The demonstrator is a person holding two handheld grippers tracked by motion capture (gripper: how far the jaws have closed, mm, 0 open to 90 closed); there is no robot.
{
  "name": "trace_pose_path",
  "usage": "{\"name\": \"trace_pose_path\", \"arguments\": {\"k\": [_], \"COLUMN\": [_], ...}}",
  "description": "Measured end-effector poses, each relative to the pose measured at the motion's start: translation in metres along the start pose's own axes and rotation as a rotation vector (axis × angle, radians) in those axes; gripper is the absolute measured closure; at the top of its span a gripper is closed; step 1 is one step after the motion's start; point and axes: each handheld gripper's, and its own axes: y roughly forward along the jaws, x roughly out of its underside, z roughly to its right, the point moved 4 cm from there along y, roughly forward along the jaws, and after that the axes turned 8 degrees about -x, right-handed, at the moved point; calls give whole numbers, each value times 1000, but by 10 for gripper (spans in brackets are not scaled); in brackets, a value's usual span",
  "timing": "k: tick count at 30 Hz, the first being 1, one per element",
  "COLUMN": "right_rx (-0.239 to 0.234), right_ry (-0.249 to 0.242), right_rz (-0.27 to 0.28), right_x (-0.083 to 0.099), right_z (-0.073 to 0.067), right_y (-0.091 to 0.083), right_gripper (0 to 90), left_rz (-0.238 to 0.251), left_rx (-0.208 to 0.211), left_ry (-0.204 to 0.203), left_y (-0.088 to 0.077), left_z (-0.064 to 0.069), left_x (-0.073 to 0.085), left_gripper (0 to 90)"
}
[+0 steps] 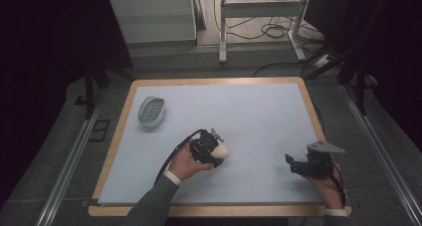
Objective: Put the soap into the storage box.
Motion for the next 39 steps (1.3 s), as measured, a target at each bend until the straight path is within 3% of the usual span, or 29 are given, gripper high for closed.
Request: {"name": "trace_pose_path", "arguments": {"k": [19, 39], "right_rx": [-3, 1], "right_ry": [-3, -4], "right_rz": [-10, -5], "right_x": [1, 1], "right_z": [0, 0], "right_y": [2, 1], "right_gripper": [104, 104], "left_rz": [46, 83], "left_rx": [-36, -76], "left_ry": [-66, -112], "left_y": [-25, -45], "left_z": [-33, -58], "left_x": [9, 13], "left_gripper": [497, 498]}}
